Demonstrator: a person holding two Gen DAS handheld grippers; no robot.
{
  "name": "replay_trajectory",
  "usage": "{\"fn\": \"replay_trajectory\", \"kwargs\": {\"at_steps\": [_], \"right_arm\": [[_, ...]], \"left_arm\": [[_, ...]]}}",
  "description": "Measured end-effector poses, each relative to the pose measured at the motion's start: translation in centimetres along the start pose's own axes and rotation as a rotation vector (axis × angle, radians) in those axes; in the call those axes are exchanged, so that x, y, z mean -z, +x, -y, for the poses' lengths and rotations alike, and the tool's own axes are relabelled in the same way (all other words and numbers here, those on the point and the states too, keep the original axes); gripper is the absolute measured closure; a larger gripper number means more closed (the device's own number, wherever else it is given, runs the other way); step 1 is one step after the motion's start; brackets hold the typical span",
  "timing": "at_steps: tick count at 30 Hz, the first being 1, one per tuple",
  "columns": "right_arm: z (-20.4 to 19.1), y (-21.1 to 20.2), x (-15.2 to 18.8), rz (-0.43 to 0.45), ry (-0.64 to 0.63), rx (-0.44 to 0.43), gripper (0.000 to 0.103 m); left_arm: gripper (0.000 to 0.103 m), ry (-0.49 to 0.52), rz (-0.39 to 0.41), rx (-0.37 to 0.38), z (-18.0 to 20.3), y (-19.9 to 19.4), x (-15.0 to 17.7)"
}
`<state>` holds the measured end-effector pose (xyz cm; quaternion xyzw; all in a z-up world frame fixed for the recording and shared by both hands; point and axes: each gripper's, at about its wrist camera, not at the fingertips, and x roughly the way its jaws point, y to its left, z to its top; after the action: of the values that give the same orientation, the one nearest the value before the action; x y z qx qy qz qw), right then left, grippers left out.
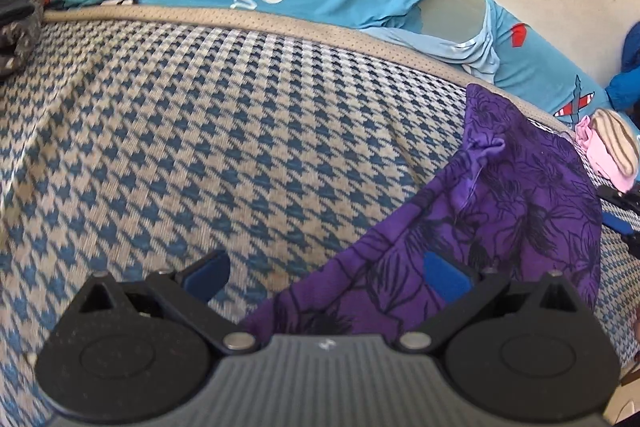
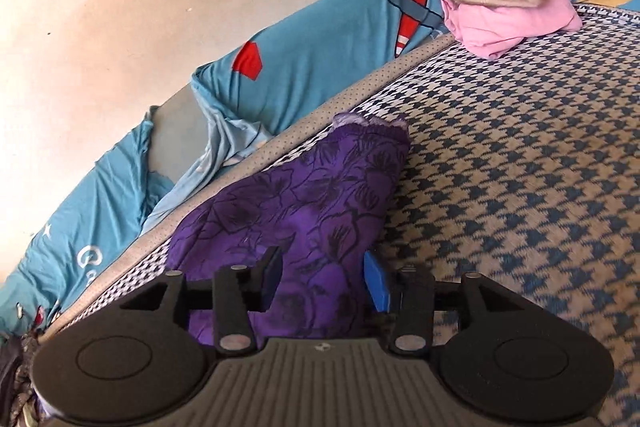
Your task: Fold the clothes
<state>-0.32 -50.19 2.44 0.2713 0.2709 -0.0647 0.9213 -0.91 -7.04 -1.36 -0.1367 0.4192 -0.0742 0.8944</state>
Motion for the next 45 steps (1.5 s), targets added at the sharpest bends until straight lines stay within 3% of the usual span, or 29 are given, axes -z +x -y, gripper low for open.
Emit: {"fn": "replay_trajectory", "kwargs": {"at_steps": [2,13,27,45], "right_arm": [[-0.3,-1.2,1.0,-0.009,0.001,-0.015,0.058],[-1.4,-5.2,6.7,-0.101,0.020,-0.090,0.054],[-2.0,-7.6,13.1,-0.279,0.056,-0.209,0.054],[-2.5,-8.4,17.0,-0.431,0.102,-0.340,0.053]], "left_arm": [[0.000,-0.021,-0.011,0.006,-0.3,-0.1,0.5],[0.000,0.059,0.005,-0.020,0.1,-1.4,2.8],[0.000,0.030,0.010,0.009,-0.6,-2.7,4.0],[0.000,-0.063,-0.008,0.080,-2.1,-4.6,4.9]]}}
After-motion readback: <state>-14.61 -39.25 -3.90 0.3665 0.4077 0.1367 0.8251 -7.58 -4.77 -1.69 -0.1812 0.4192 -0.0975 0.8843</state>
